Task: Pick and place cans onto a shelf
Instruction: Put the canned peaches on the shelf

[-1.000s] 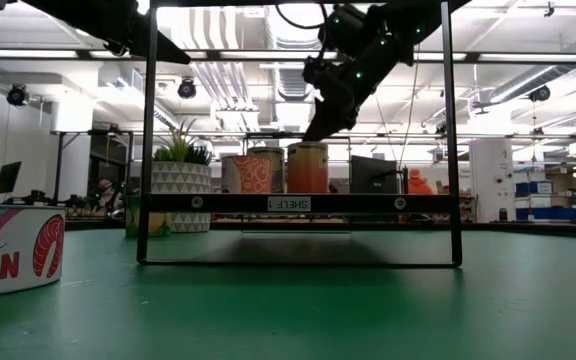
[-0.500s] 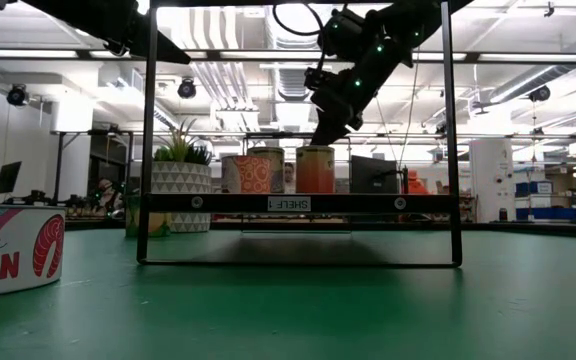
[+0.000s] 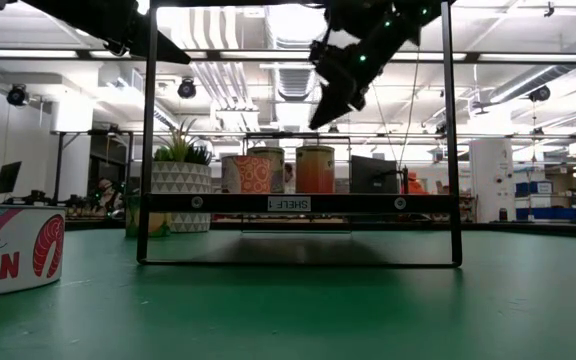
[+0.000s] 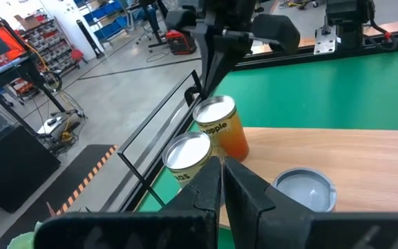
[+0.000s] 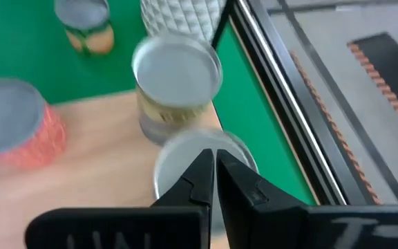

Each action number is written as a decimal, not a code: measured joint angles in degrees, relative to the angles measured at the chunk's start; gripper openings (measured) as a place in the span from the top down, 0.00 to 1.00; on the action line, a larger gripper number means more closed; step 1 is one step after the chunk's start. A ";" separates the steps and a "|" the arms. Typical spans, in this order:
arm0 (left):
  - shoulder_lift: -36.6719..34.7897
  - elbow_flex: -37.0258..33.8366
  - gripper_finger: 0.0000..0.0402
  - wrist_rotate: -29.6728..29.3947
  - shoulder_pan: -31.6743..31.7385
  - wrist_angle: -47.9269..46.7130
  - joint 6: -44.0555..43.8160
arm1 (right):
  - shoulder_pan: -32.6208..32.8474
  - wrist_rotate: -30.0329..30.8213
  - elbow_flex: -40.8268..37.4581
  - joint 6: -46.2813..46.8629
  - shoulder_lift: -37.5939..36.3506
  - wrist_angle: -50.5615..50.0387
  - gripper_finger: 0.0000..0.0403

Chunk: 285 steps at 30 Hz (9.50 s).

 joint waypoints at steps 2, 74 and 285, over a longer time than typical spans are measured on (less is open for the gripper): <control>0.00 0.00 1.00 0.02 0.02 -0.01 0.00 | 0.02 0.11 -0.36 0.04 -1.33 -2.23 0.98; 12.18 -0.02 0.79 13.38 11.96 -29.46 -61.33 | 11.50 -0.96 -32.68 -16.27 -27.62 45.45 0.98; 46.00 28.22 0.18 13.43 -6.53 -13.26 -17.95 | 8.13 -15.50 -37.18 -3.86 -41.75 35.66 0.98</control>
